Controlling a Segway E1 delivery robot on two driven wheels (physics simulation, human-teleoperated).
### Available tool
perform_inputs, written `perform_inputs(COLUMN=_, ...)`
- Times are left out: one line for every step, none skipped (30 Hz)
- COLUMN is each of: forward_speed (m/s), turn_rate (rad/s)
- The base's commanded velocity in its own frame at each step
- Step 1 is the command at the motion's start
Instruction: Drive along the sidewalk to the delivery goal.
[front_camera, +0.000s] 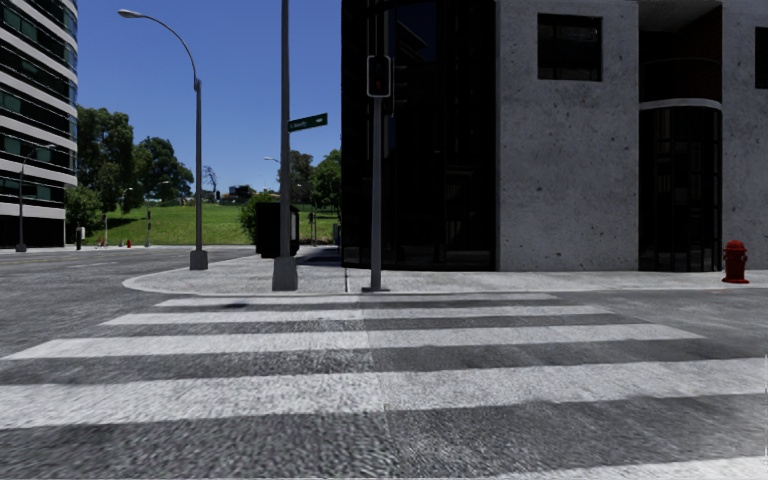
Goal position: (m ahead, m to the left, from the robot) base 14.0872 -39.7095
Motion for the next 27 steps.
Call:
perform_inputs(forward_speed=1.48, turn_rate=0.0)
perform_inputs(forward_speed=1.48, turn_rate=0.0)
perform_inputs(forward_speed=1.48, turn_rate=0.0)
perform_inputs(forward_speed=1.48, turn_rate=0.0)
perform_inputs(forward_speed=1.48, turn_rate=0.0)
perform_inputs(forward_speed=1.48, turn_rate=0.0)
perform_inputs(forward_speed=1.48, turn_rate=0.0)
perform_inputs(forward_speed=1.48, turn_rate=0.0)
perform_inputs(forward_speed=1.48, turn_rate=0.0)
perform_inputs(forward_speed=1.48, turn_rate=0.0)
perform_inputs(forward_speed=1.48, turn_rate=0.0)
perform_inputs(forward_speed=1.48, turn_rate=0.0)
perform_inputs(forward_speed=1.47, turn_rate=0.0)
perform_inputs(forward_speed=1.47, turn_rate=0.0)
perform_inputs(forward_speed=1.47, turn_rate=0.0)
perform_inputs(forward_speed=1.47, turn_rate=0.0)
perform_inputs(forward_speed=1.47, turn_rate=0.0)
perform_inputs(forward_speed=1.47, turn_rate=0.0)
perform_inputs(forward_speed=1.47, turn_rate=0.0)
perform_inputs(forward_speed=1.47, turn_rate=0.0)
perform_inputs(forward_speed=1.47, turn_rate=0.0)
perform_inputs(forward_speed=1.47, turn_rate=0.0)
perform_inputs(forward_speed=1.47, turn_rate=0.0)
perform_inputs(forward_speed=1.47, turn_rate=0.0)
perform_inputs(forward_speed=1.47, turn_rate=0.0)
perform_inputs(forward_speed=1.47, turn_rate=0.0)
perform_inputs(forward_speed=1.47, turn_rate=0.0)
